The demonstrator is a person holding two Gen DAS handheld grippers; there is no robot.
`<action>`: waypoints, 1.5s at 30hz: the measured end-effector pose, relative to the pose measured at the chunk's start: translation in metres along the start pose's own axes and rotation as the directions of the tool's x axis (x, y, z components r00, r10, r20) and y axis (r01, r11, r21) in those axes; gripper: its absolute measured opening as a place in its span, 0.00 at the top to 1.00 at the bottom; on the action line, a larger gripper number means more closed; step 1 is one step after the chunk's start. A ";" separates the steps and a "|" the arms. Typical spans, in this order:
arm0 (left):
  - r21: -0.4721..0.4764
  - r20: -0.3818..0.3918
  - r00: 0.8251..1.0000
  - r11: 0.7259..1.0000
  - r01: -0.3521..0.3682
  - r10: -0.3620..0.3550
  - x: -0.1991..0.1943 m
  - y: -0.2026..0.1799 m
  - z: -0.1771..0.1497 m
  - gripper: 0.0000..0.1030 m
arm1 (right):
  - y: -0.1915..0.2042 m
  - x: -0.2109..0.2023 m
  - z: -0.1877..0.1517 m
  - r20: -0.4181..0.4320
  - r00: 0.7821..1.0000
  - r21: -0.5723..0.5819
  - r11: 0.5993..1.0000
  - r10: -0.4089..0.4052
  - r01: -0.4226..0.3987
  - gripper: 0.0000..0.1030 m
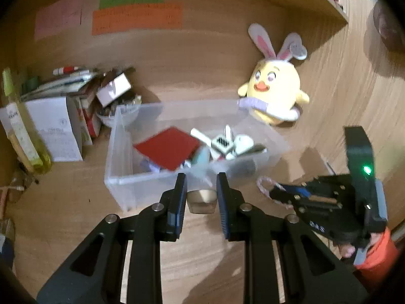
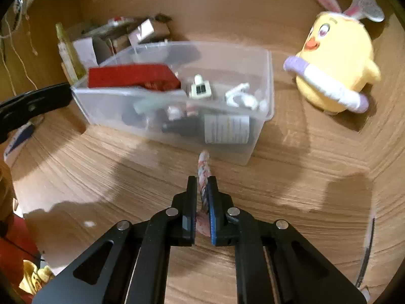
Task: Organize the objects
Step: 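Carry the tag and rope keychain over the clear bin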
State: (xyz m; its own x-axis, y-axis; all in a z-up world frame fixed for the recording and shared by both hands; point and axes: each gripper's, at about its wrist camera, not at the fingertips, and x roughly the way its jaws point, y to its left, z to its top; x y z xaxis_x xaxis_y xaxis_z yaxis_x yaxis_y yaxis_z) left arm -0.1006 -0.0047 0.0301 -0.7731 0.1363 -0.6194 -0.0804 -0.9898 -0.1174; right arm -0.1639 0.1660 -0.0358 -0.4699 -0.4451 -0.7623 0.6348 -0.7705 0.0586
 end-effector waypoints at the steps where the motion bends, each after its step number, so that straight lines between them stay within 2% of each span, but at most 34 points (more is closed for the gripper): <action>1: 0.000 0.010 1.000 1.000 0.002 -0.002 -0.001 -0.001 0.004 0.78 | 0.001 -0.006 0.001 0.015 1.000 0.000 1.000 0.003 -0.003 0.93; 11: -0.018 0.068 0.998 1.000 0.005 -0.004 0.004 -0.004 0.041 0.78 | 0.002 -0.069 0.024 0.187 0.982 0.004 1.000 0.007 -0.008 0.93; 20: -0.037 0.028 1.000 0.999 0.014 -0.013 0.034 -0.004 0.059 0.78 | -0.004 -0.079 0.066 0.275 0.961 0.026 0.999 -0.035 0.028 0.93; 26: -0.055 -0.044 0.998 0.998 0.032 -0.035 0.067 0.002 0.058 0.78 | -0.009 -0.052 0.089 0.235 0.971 0.034 0.999 -0.035 0.028 0.93; 34: -0.045 -0.098 0.994 0.998 0.043 -0.047 0.094 0.003 0.048 0.78 | -0.007 0.005 0.094 0.126 0.991 0.021 0.999 -0.048 0.045 0.93; 39: -0.018 -0.073 0.997 0.999 0.038 -0.039 0.090 0.000 0.047 0.76 | -0.008 0.032 0.093 0.071 0.996 0.009 0.998 -0.061 0.061 0.93; 42: -0.014 -0.064 0.997 0.999 0.030 -0.031 0.088 0.000 0.047 0.70 | -0.009 0.036 0.092 0.054 0.997 0.006 0.999 -0.048 0.048 0.93; 45: -0.015 -0.048 0.999 1.000 0.021 -0.022 0.083 0.001 0.047 0.66 | -0.008 0.036 0.093 0.037 0.999 0.002 0.999 -0.039 0.039 0.89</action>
State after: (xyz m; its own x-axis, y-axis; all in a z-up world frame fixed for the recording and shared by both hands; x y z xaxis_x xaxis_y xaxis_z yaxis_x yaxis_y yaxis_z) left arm -0.1944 0.0040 0.0146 -0.7398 0.1599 -0.6535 -0.0876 -0.9860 -0.1420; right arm -0.2431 0.1138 -0.0039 -0.5170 -0.4314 -0.7393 0.6146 -0.7883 0.0302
